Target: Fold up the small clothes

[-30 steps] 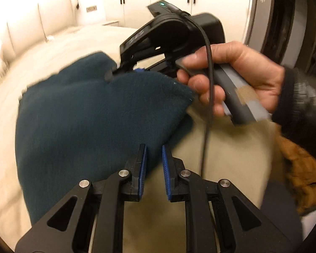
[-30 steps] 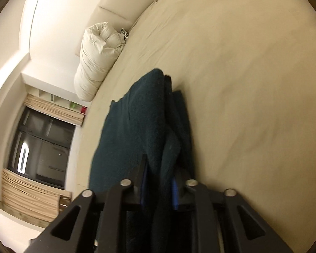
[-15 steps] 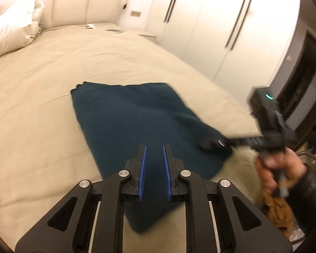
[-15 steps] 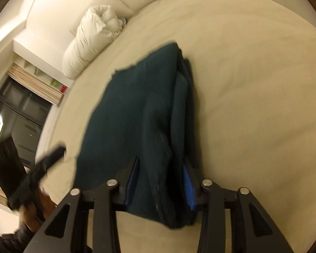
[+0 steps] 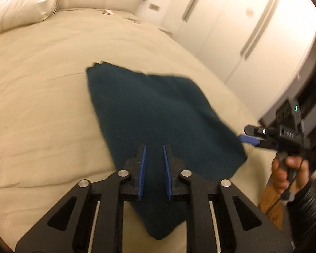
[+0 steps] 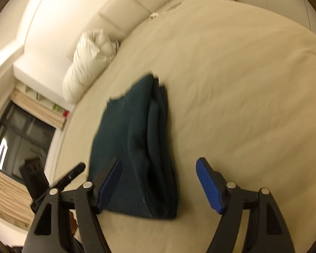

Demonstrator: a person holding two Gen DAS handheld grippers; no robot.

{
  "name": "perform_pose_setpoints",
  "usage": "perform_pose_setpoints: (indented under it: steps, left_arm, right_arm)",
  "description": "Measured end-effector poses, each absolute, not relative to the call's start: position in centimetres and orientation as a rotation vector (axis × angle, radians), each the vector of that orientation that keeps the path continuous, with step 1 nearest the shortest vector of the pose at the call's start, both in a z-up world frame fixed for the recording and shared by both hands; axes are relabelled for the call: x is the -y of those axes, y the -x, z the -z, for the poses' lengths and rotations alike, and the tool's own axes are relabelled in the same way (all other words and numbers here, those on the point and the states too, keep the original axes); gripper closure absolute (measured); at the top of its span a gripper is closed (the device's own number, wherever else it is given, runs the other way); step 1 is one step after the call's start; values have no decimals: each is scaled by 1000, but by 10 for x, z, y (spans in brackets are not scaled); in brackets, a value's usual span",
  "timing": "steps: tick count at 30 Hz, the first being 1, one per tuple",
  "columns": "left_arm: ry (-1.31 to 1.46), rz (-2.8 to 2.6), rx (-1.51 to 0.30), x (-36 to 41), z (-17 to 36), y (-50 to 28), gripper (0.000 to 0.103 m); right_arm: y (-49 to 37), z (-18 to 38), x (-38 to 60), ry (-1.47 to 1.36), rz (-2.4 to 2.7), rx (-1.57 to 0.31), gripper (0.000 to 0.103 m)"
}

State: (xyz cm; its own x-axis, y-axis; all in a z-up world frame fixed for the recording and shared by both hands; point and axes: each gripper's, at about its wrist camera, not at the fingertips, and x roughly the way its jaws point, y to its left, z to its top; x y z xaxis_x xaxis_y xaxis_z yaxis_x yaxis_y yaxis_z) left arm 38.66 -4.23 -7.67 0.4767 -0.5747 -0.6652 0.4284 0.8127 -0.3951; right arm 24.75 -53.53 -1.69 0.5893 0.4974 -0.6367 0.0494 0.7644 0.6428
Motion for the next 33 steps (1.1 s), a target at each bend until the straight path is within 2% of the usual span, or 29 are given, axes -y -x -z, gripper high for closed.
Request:
perform_pose_setpoints:
  steps: [1,2,3,4,9,12,14,16,18,19,20,23,25,28,30,33]
  left_arm:
    - [213,603,-895,37,78,-391,55]
    - [258,589,-919,29,79,-399,17]
    - [317,597,-930,22,82,-404,6]
    - [394,619,-934,15,86,-409,4]
    - [575,681,-1060,9,111,-433,4]
    - [604,701,-1160,25,129,-448,5]
    - [621,713,-1201,36,139,-455,6]
    - [615,698,-1204,41,144,-461,10]
    - [624,677,-1215,40,147,-468,22]
    - [635,665,-1234,38,151,-473,33]
    - [656,665,-1246,37,155,-476,38]
    - [725,677,-1273,31,164,-488,43]
    - [676,672,-1267,37,161,-489,45]
    - [613,661,-1241,44,153,-487,53]
    - [614,661,-1230,43,144,-481,59]
    - [628,675,-1211,35,133,-480,66]
  right_arm:
    - [-256,15,538,-690,-306,-912,27]
    - [-264,14,535,-695,-327,-913,27]
    - [-270,15,532,-695,-343,-920,27]
    - [-282,20,529,-698,-354,-943,27]
    - [-313,57,518,-795,-374,-1042,26]
    - [-322,63,508,-781,-375,-1052,18]
    - [-324,58,504,-770,-392,-1035,19]
    - [-325,52,498,-759,-429,-1039,32]
    - [-331,48,491,-711,-417,-1055,32]
    - [-334,48,486,-675,-413,-1065,33]
    - [-338,50,482,-657,-406,-1082,35]
    - [-349,60,482,-681,-385,-1116,46]
    - [-353,62,479,-658,-377,-1132,58]
    - [-352,58,471,-596,-358,-1142,69]
    - [-349,51,469,-557,-347,-1135,74]
    - [-342,29,457,-489,-331,-1104,76]
